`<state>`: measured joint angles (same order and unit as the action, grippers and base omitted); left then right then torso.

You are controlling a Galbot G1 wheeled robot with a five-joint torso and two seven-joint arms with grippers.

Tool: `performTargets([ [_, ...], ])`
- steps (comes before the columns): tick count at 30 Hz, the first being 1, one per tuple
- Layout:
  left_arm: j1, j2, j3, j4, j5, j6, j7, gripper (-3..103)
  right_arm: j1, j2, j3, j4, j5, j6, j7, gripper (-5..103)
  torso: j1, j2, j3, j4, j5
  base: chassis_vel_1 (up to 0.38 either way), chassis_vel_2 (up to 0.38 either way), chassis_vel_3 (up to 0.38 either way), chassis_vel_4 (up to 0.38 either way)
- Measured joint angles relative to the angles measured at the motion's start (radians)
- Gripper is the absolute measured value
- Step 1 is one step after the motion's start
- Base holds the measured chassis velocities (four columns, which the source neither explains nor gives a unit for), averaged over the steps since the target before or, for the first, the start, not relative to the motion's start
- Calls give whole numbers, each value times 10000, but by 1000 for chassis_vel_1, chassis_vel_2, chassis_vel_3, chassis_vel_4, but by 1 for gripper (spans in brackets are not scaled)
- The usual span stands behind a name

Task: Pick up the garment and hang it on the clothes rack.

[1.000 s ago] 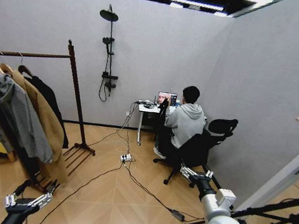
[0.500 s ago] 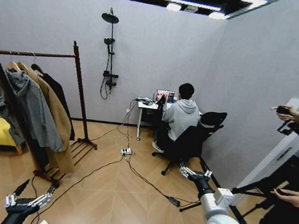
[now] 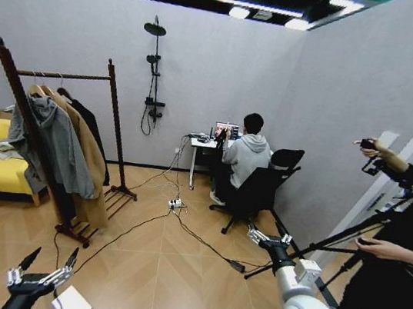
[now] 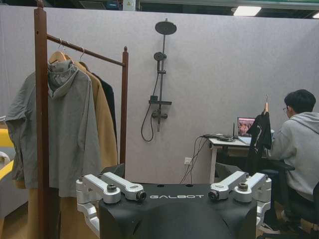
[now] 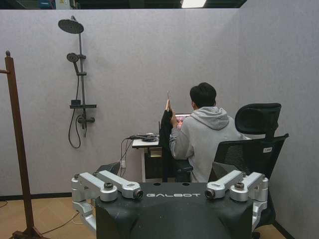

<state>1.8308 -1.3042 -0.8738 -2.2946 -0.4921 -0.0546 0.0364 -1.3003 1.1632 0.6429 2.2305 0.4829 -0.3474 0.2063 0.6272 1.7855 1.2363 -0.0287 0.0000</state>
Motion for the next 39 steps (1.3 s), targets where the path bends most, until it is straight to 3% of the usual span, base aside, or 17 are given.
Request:
performTargets([
  [39,0,0,0,0,0,0,0,100,0,20,66,18,254,198,-102,100,-1,0,0,-2,0,-3,3,5,-3],
])
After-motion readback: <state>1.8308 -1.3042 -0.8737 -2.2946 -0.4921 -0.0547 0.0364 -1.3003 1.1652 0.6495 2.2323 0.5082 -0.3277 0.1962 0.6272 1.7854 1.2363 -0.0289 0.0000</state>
